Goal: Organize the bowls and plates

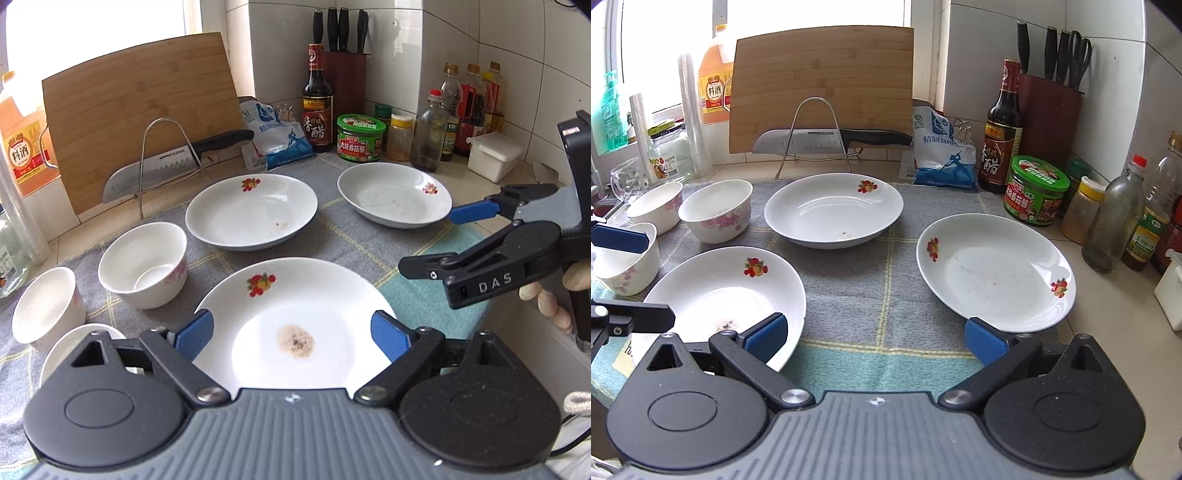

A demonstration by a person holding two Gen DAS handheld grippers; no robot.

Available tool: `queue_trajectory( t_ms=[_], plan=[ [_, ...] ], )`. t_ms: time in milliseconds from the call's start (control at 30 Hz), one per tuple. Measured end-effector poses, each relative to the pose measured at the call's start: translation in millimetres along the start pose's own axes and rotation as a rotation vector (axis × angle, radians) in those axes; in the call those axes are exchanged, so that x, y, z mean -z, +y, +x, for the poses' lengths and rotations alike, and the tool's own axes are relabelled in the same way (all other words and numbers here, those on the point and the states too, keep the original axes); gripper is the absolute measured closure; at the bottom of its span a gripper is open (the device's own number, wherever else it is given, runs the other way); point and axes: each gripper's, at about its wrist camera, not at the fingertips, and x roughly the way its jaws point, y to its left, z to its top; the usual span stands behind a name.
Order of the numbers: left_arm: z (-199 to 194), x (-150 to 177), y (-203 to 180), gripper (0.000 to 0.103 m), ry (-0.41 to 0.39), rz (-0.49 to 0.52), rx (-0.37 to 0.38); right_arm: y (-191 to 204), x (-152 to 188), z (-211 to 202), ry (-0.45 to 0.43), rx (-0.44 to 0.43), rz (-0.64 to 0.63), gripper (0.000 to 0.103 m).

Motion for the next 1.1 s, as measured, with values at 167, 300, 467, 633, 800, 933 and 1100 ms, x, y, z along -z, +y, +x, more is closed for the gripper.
queue_trajectory(
  t_ms=[167,300,467,633,800,933,1100],
  plan=[
    [-9,25,13,0.011,0.041,0.015,0.024,19,-2,-2,0.013,-0.001,-0.011,0.000],
    [-13,44,19,0.011,0.075,0.019,0.032,30,-4,0,0.034,-0.012,-0.016,0.000],
    [-5,65,26,0.010,0.127,-0.030,0.046,36,-6,4,0.043,-0.042,-0.024,0.000],
    [9,79,28,0.010,0.150,-0.057,0.056,40,-6,18,0.074,-0.089,-0.029,0.000],
    [21,82,19,0.008,0.141,-0.039,0.053,41,-5,27,0.127,-0.131,-0.083,0.000],
    [31,76,13,0.005,0.124,-0.011,0.044,35,-5,33,0.150,-0.162,-0.099,0.000],
    [39,73,13,0.000,0.108,-0.002,0.053,27,-9,42,0.161,-0.199,-0.088,0.000]
  ],
)
